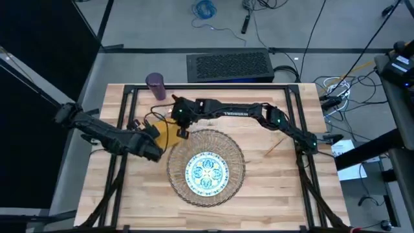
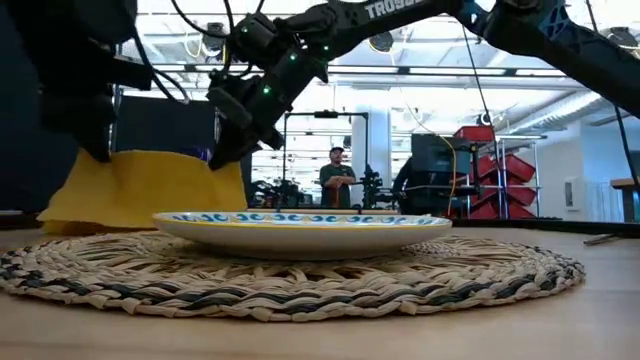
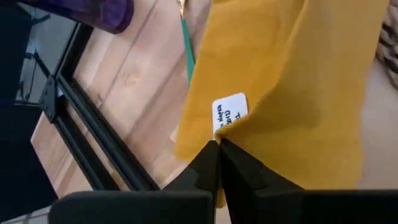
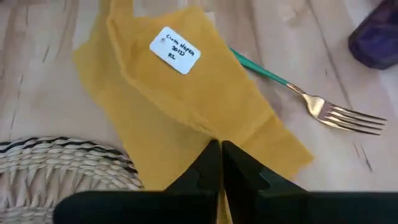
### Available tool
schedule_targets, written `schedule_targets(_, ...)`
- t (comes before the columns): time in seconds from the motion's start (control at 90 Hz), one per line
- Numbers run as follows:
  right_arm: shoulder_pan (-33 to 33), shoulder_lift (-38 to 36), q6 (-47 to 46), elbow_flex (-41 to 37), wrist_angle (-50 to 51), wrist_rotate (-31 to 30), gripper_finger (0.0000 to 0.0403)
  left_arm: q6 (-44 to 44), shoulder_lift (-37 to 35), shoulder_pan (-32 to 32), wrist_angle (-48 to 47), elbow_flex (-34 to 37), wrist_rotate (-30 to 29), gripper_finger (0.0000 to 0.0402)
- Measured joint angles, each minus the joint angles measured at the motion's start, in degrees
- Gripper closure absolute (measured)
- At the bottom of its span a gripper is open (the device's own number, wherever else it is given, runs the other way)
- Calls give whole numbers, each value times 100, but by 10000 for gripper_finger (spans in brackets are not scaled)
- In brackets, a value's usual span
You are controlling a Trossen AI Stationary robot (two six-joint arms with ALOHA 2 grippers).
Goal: Set table place
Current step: Fold the yellow table napkin
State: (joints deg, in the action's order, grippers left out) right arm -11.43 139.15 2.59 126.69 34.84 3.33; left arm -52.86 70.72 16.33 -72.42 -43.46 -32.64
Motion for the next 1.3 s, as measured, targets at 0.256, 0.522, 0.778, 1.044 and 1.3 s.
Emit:
schedule_targets(0.256, -202, 0, 121, 0, -181, 220, 403, 131, 0, -294, 13, 0, 19, 401)
schedule_targets(0.522, -263, 25, 241, 2, -393, 455, 403, 128, 2, -351, 310, 0, 163, 401)
schedule_targets(0.778, -281, 196, 245, 9, -505, 475, 403, -201, 110, -580, 442, 0, 131, 401)
schedule_targets(1.044, -371, 203, 216, 9, -646, 486, 403, -207, 127, -779, 463, 0, 271, 401)
schedule_targets(1.3, -469, 334, 205, 0, -866, 601, 403, -271, 127, -803, 458, 2, 285, 401)
